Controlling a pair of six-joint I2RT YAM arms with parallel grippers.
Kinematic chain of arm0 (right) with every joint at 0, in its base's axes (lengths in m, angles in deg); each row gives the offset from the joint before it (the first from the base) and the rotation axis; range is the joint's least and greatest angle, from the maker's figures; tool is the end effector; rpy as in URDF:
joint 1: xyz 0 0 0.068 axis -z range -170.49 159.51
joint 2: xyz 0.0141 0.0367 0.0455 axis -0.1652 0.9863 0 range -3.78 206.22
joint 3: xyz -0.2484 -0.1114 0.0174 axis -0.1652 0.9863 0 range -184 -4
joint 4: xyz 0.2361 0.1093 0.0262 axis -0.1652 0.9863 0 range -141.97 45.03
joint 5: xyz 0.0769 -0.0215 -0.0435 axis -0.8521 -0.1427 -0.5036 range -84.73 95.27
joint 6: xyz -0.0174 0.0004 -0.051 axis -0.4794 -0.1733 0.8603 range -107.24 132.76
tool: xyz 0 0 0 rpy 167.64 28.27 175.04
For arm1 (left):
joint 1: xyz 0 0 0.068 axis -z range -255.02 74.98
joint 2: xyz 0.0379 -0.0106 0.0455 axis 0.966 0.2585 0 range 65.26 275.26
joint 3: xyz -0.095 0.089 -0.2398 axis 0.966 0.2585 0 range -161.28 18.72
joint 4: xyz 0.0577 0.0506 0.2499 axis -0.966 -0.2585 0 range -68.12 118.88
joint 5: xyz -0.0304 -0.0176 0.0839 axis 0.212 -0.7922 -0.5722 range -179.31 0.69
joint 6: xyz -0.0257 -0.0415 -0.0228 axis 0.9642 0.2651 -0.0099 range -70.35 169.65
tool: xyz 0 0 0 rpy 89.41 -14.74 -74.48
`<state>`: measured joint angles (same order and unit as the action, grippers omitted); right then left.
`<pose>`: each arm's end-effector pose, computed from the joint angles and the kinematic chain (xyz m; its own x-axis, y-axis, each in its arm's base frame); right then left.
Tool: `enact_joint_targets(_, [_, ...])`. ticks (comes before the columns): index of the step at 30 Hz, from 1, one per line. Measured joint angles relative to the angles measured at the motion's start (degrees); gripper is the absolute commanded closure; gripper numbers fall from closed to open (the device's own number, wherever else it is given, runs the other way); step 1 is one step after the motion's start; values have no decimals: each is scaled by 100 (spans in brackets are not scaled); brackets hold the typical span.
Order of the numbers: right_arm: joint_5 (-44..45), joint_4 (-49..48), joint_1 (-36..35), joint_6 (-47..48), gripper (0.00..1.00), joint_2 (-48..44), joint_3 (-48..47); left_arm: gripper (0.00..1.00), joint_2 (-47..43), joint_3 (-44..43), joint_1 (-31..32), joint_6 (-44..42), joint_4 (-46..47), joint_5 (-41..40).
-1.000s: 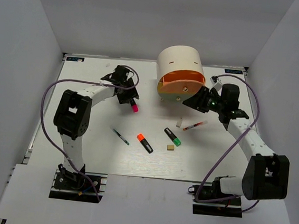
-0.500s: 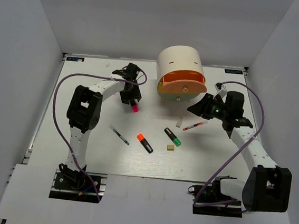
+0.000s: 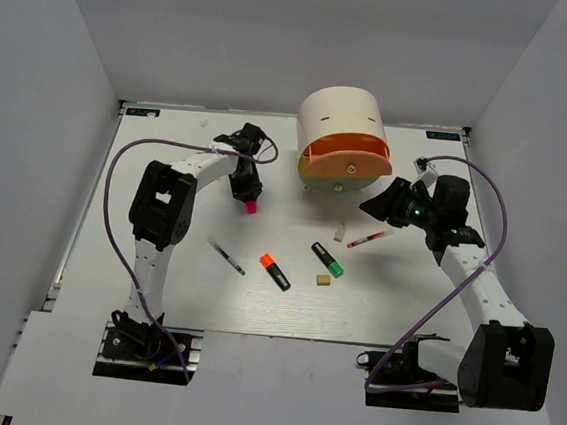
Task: Sort the stationery into containers
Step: Pick up the pen from the center of the board, then place the pen in the drawer.
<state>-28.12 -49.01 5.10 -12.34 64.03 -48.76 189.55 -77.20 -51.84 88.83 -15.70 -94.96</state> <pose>0.2602 0.0396 0.2717 -0.6325 0.3066 -0.7113 -0.3189 0.7338 0.5999 0.4104 -0.1719 0.1634 -0.9120 -0.2934 -0.2868 -0.2722 0.9557 -0.1122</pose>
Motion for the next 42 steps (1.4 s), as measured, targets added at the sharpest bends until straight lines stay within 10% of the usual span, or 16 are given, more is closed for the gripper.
enact_joint_targets(9, [-293,59,87,531,54,-125,39,75,-1196,1270,70,-352,828,385])
enact_joint_targets(19, [-868,398,146,1823,100,-151,87,82,-4247,2734,219,-1528,3987,1250])
enact_joint_targets(42, [-1075,767,168,3112,100,-461,627,74,-2127,1169,787,-3414,6732,3213])
